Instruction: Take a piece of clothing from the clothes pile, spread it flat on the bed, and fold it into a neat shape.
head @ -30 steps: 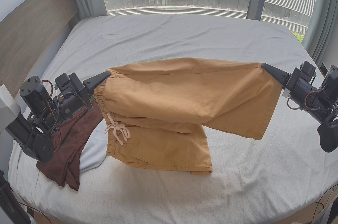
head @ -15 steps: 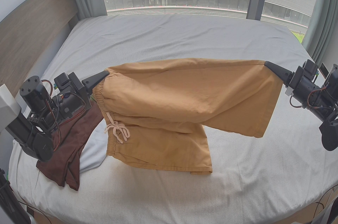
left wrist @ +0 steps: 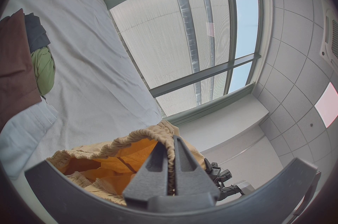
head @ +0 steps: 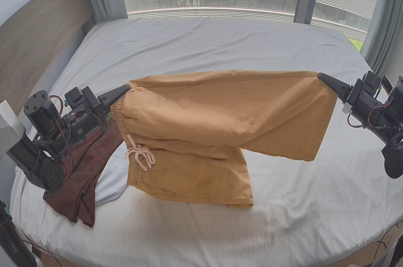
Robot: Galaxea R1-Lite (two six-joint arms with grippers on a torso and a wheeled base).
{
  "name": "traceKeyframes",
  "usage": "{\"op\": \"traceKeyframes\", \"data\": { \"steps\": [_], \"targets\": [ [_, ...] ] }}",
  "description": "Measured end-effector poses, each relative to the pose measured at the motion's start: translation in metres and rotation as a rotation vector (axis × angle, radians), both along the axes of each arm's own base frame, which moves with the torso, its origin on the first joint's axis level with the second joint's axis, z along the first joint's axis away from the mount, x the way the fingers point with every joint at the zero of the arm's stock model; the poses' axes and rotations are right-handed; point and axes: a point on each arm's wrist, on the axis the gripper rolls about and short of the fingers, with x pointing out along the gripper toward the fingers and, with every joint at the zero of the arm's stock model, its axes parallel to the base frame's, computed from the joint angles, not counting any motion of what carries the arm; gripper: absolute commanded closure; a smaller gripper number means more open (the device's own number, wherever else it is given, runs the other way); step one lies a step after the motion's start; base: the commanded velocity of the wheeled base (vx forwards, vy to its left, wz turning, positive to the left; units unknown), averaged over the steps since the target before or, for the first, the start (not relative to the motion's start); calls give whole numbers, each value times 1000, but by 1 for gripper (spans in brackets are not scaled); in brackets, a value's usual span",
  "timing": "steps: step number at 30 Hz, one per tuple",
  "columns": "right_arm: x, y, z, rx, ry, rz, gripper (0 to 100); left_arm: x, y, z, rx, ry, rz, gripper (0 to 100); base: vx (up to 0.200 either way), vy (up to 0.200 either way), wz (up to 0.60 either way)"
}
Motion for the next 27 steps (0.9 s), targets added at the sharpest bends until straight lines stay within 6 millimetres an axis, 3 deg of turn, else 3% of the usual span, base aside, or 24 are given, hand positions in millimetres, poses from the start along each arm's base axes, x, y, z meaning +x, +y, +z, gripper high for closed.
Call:
{"op": "traceKeyframes", "data": {
  "steps": [18,22,27],
  "targets": [
    [2,-1,1,0,-4,-5,100,-1,1,3,-1,-9,4,100,0,0,0],
    [12,1,2,1,-11,-1,100,-1,0,5,2,-20,2,100,0,0,0],
    [39,3,4,3,-19,0,100,4,-1,7,13,-54,32,100,0,0,0]
  ]
}}
